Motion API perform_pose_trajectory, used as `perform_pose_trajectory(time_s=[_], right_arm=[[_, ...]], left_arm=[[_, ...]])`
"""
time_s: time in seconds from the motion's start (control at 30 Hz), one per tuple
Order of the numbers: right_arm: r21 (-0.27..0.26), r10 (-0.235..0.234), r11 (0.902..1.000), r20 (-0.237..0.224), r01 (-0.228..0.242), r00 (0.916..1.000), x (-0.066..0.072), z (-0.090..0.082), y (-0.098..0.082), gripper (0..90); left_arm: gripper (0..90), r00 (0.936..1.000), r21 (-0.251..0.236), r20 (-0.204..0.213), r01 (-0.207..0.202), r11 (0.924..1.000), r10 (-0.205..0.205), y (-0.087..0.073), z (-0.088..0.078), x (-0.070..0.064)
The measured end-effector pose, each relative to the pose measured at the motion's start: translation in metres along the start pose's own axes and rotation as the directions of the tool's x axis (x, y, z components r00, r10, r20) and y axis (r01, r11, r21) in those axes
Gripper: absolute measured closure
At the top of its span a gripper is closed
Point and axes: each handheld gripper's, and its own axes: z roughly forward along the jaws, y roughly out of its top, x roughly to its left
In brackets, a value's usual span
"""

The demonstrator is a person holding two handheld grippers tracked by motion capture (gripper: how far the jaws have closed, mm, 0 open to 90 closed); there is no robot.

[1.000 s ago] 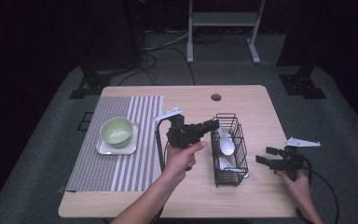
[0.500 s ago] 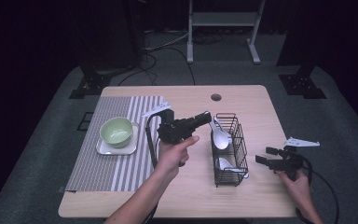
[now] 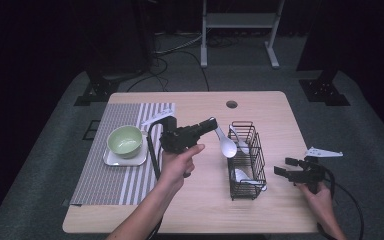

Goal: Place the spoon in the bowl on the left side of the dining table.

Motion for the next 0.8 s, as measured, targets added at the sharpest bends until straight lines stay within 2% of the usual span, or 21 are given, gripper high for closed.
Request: perform_pose_trajectory(time_s=[0.27,0.5,0.8], right_arm=[[-0.001,0.000,1.0000,0.002,0.000,1.0000,0.000,0.000,0.000,13.5],[-0.001,0.000,1.0000,0.003,0.000,1.0000,0.000,0.000,0.000,13.5],[-0.001,0.001,1.0000,0.003,-0.001,1.0000,-0.001,0.000,0.000,13.5]], left_arm=[[85.1,0.9998,-0.006,-0.017,-0.005,1.0000,0.005,0.000,-0.008,0.005],[85.1,0.9991,-0.018,-0.041,0.008,0.9998,-0.009,-0.001,-0.020,0.015],[85.1,0.9973,-0.018,-0.074,-0.001,0.9998,0.000,-0.001,-0.033,0.023]])
